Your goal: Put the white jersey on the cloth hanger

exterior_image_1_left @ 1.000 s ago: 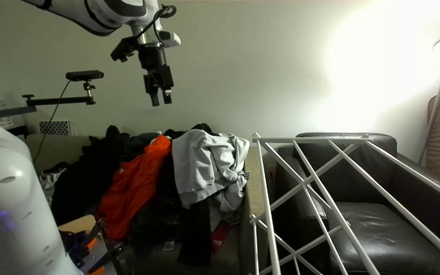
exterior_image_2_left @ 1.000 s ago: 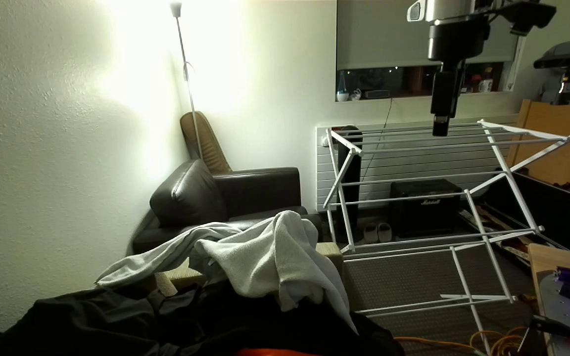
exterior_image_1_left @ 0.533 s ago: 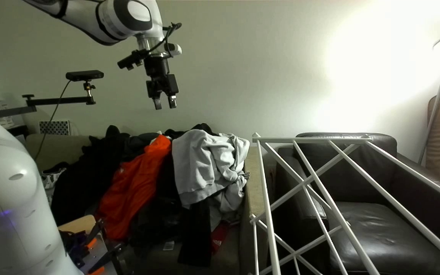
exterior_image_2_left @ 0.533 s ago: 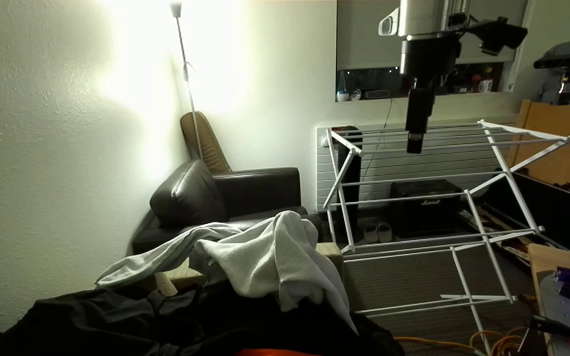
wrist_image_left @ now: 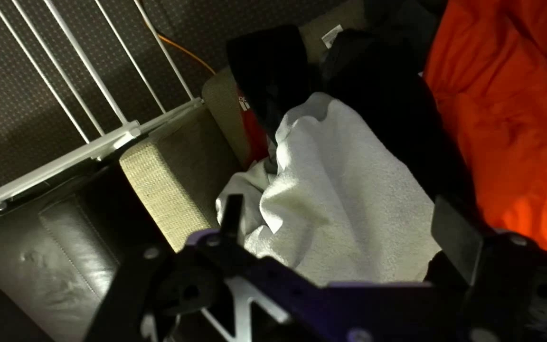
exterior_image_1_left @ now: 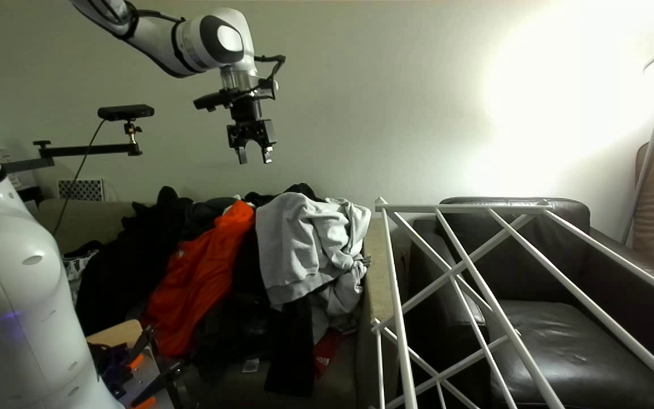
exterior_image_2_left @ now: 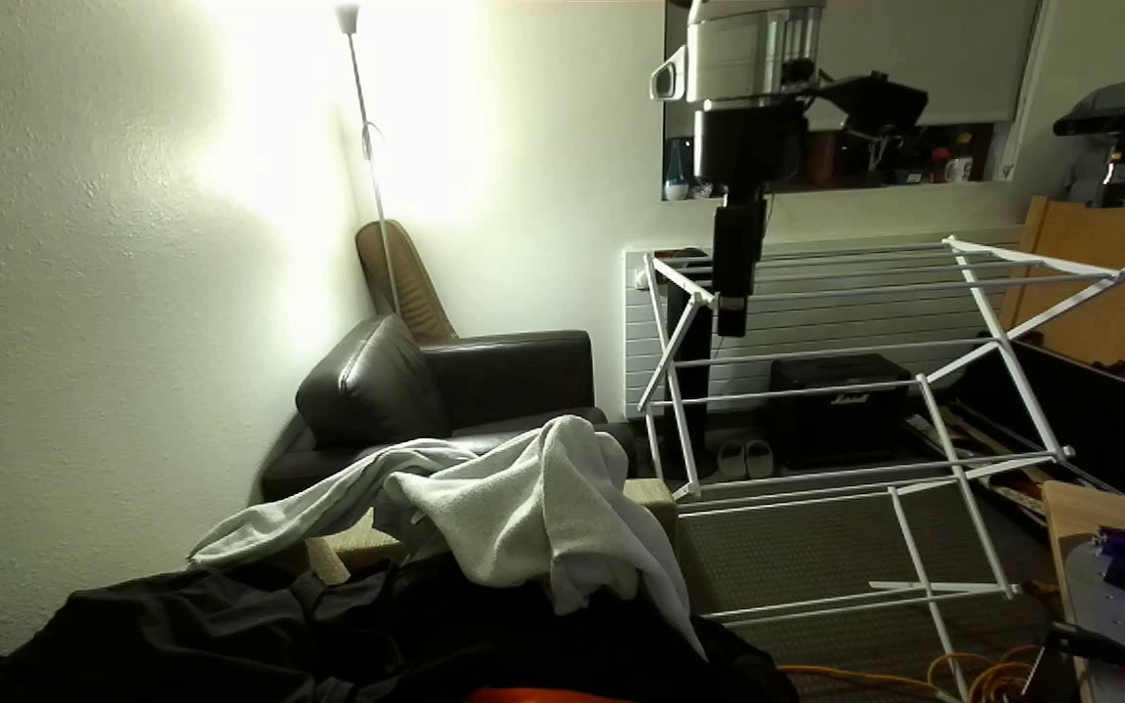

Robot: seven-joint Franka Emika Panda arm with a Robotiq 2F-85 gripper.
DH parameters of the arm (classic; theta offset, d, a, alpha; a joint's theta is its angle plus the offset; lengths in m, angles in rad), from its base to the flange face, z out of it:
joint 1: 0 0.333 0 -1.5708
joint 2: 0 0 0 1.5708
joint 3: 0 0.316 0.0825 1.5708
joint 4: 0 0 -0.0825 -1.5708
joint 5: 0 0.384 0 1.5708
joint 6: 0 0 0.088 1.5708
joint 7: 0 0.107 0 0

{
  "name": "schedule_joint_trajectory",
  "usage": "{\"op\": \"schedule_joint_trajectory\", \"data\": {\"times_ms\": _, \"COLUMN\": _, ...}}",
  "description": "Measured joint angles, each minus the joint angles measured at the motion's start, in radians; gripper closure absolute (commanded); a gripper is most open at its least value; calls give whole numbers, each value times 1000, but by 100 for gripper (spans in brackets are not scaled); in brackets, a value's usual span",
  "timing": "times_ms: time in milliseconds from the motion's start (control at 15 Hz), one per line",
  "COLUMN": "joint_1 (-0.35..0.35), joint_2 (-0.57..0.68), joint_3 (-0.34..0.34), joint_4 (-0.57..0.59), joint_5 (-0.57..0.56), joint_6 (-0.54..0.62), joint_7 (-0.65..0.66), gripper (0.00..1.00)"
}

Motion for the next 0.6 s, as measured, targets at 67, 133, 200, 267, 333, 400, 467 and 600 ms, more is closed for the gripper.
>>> {"op": "schedule_joint_trajectory", "data": {"times_ms": 67, "joint_1": 0, "joint_2": 34, "joint_3": -1, "joint_4": 29, "joint_5": 0, "joint_6": 5, "joint_7": -9, "gripper": 0}}
{"op": "schedule_joint_trajectory", "data": {"times_ms": 133, "joint_1": 0, "joint_2": 71, "joint_3": -4, "joint_4": 59, "joint_5": 0, "joint_6": 11, "joint_7": -20, "gripper": 0}}
{"op": "schedule_joint_trajectory", "data": {"times_ms": 200, "joint_1": 0, "joint_2": 107, "joint_3": -7, "joint_4": 89, "joint_5": 0, "joint_6": 17, "joint_7": -29, "gripper": 0}}
{"op": "schedule_joint_trajectory", "data": {"times_ms": 267, "joint_1": 0, "joint_2": 142, "joint_3": -11, "joint_4": 118, "joint_5": 0, "joint_6": 20, "joint_7": -39, "gripper": 0}}
{"op": "schedule_joint_trajectory", "data": {"times_ms": 333, "joint_1": 0, "joint_2": 175, "joint_3": -13, "joint_4": 146, "joint_5": 0, "joint_6": 22, "joint_7": -46, "gripper": 0}}
{"op": "schedule_joint_trajectory", "data": {"times_ms": 400, "joint_1": 0, "joint_2": 208, "joint_3": -15, "joint_4": 174, "joint_5": 0, "joint_6": 23, "joint_7": -53, "gripper": 0}}
{"op": "schedule_joint_trajectory", "data": {"times_ms": 467, "joint_1": 2, "joint_2": 238, "joint_3": -15, "joint_4": 201, "joint_5": 0, "joint_6": 23, "joint_7": -60, "gripper": 0}}
{"op": "schedule_joint_trajectory", "data": {"times_ms": 600, "joint_1": 8, "joint_2": 296, "joint_3": -16, "joint_4": 254, "joint_5": 0, "joint_6": 24, "joint_7": -69, "gripper": 0}}
